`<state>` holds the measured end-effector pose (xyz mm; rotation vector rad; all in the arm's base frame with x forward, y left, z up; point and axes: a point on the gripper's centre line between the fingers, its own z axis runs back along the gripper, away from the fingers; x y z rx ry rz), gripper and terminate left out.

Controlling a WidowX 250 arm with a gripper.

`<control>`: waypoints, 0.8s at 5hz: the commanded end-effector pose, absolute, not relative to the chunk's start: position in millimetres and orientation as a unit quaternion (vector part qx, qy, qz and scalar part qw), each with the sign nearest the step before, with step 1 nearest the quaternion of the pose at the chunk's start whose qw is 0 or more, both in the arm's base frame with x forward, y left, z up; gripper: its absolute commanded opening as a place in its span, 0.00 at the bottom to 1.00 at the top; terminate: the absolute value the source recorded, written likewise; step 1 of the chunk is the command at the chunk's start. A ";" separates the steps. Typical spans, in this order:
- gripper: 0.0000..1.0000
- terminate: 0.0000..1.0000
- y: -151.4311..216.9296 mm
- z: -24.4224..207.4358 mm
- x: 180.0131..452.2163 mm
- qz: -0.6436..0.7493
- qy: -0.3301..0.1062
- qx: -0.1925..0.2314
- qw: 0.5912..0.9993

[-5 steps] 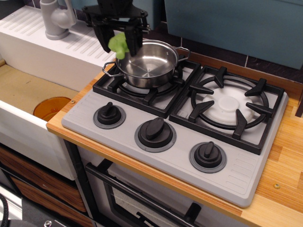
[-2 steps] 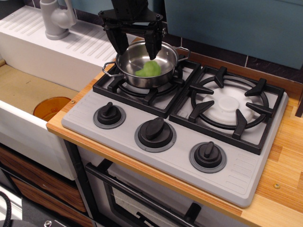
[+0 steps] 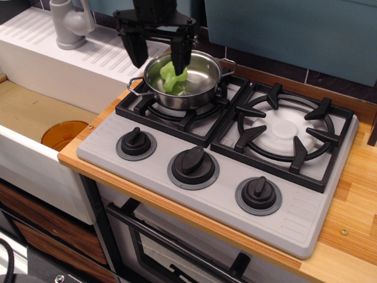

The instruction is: Put pot or pan on stove and put cauliflower in pot or pan

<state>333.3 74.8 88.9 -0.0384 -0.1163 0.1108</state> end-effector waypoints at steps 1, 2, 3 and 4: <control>1.00 0.00 80.8 145.7 336.7 0.066 -0.098 0.019 0.993; 1.00 0.00 81.1 153.1 334.3 0.070 -0.101 0.019 0.992; 1.00 0.00 80.6 158.4 332.7 0.072 -0.103 0.022 0.992; 1.00 0.00 80.1 160.5 332.9 0.073 -0.105 0.023 0.992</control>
